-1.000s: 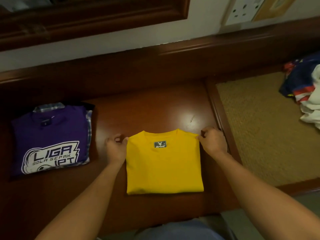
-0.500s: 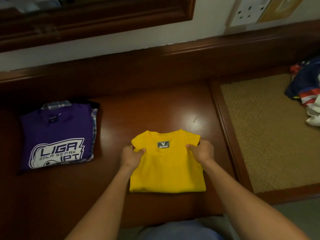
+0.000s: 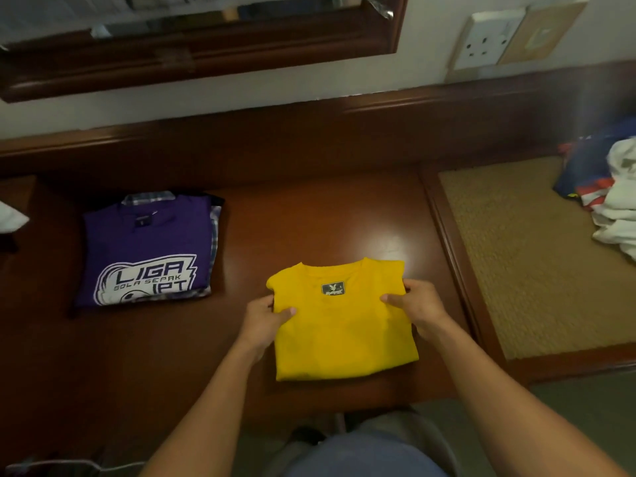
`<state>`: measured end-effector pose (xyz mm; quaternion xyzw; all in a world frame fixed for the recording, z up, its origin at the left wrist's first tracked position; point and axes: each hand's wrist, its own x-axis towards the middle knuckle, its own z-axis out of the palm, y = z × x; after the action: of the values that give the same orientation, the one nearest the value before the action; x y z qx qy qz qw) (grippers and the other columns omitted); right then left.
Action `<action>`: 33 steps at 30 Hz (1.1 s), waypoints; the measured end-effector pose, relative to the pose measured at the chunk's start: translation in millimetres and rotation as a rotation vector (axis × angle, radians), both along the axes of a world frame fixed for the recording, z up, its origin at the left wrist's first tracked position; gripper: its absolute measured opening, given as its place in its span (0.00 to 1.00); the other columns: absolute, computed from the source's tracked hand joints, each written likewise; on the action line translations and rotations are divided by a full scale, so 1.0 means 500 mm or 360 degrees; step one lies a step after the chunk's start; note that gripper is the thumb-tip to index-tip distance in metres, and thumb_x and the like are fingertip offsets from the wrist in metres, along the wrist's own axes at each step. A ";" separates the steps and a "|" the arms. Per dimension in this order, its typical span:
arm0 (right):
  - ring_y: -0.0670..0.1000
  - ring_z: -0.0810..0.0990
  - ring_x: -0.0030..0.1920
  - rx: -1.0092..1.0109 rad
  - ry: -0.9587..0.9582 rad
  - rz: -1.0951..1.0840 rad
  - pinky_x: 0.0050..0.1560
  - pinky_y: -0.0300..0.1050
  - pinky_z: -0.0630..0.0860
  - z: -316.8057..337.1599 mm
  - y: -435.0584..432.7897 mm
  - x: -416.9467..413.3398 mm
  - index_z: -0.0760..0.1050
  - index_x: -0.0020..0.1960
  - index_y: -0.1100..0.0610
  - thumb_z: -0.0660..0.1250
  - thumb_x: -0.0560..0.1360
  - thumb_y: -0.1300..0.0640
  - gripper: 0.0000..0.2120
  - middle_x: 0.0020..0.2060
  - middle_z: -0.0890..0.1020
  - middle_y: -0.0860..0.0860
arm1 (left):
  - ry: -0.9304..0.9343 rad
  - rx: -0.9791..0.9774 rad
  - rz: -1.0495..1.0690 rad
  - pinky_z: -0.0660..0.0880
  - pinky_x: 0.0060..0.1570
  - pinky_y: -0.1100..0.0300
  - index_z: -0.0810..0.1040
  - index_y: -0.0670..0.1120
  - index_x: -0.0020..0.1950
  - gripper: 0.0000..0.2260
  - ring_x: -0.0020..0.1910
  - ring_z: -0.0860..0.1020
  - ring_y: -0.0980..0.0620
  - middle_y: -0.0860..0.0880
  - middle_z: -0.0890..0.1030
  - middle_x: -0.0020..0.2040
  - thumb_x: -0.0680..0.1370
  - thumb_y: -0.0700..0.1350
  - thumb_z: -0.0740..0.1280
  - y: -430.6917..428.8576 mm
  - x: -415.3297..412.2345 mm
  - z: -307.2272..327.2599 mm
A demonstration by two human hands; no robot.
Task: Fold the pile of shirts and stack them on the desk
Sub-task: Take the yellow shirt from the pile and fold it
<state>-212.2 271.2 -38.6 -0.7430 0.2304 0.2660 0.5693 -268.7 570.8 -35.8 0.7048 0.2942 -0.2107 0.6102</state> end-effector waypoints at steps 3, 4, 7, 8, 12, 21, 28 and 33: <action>0.56 0.86 0.46 -0.0004 -0.0097 -0.0016 0.52 0.57 0.82 0.036 0.022 -0.034 0.83 0.44 0.51 0.77 0.72 0.64 0.09 0.44 0.87 0.52 | -0.0144 -0.0017 0.0073 0.80 0.50 0.53 0.82 0.46 0.56 0.09 0.50 0.84 0.52 0.50 0.85 0.51 0.78 0.37 0.72 0.011 -0.040 0.038; 0.55 0.86 0.46 -0.0003 -0.0132 -0.0037 0.52 0.57 0.82 0.050 0.029 -0.044 0.83 0.44 0.51 0.77 0.72 0.64 0.09 0.44 0.87 0.51 | -0.0183 -0.0013 0.0093 0.80 0.52 0.51 0.83 0.48 0.54 0.09 0.50 0.84 0.50 0.51 0.85 0.51 0.77 0.37 0.72 0.017 -0.049 0.049; 0.52 0.86 0.47 0.0074 -0.0224 -0.0081 0.51 0.53 0.82 0.087 0.052 -0.060 0.83 0.46 0.51 0.77 0.71 0.64 0.10 0.44 0.87 0.49 | -0.0259 0.0009 0.0160 0.80 0.54 0.49 0.82 0.51 0.51 0.09 0.51 0.84 0.48 0.50 0.86 0.51 0.77 0.38 0.73 0.041 -0.066 0.084; 0.52 0.86 0.47 0.0107 -0.0234 -0.0095 0.51 0.52 0.82 0.099 0.061 -0.061 0.84 0.48 0.51 0.77 0.71 0.64 0.10 0.45 0.87 0.48 | -0.0282 0.0008 0.0176 0.80 0.53 0.49 0.82 0.52 0.52 0.09 0.51 0.84 0.49 0.50 0.86 0.51 0.77 0.38 0.73 0.049 -0.067 0.095; 0.52 0.86 0.47 0.0208 -0.0305 -0.0142 0.48 0.50 0.82 0.126 0.094 -0.041 0.83 0.54 0.55 0.77 0.72 0.65 0.13 0.46 0.87 0.49 | -0.0354 -0.0026 0.0233 0.81 0.48 0.56 0.81 0.52 0.55 0.11 0.49 0.85 0.55 0.55 0.86 0.48 0.77 0.38 0.73 0.079 -0.056 0.131; 0.53 0.86 0.50 0.0323 -0.0250 0.0006 0.52 0.56 0.83 0.130 0.173 0.049 0.83 0.54 0.51 0.77 0.72 0.61 0.12 0.48 0.87 0.50 | -0.0406 0.0066 0.0480 0.80 0.50 0.56 0.80 0.49 0.61 0.14 0.50 0.84 0.56 0.55 0.85 0.50 0.77 0.38 0.72 0.143 -0.022 0.172; 0.52 0.87 0.48 0.0405 -0.0256 0.0113 0.48 0.52 0.83 0.147 0.275 0.083 0.82 0.56 0.54 0.75 0.74 0.63 0.13 0.48 0.87 0.50 | -0.0402 0.0189 0.0551 0.81 0.56 0.50 0.80 0.45 0.64 0.15 0.52 0.84 0.53 0.52 0.86 0.52 0.77 0.38 0.72 0.246 -0.019 0.170; 0.52 0.87 0.47 0.0431 -0.0253 0.0122 0.46 0.50 0.83 0.143 0.370 0.089 0.82 0.55 0.53 0.74 0.74 0.65 0.12 0.49 0.87 0.52 | -0.0431 0.0239 0.0508 0.78 0.45 0.62 0.80 0.44 0.63 0.13 0.45 0.83 0.60 0.56 0.84 0.48 0.78 0.37 0.71 0.345 -0.008 0.178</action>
<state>-167.8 456.4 33.0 -0.6864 0.1181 0.2564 0.6702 -272.8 743.4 53.2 0.7145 0.3324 0.0076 0.6156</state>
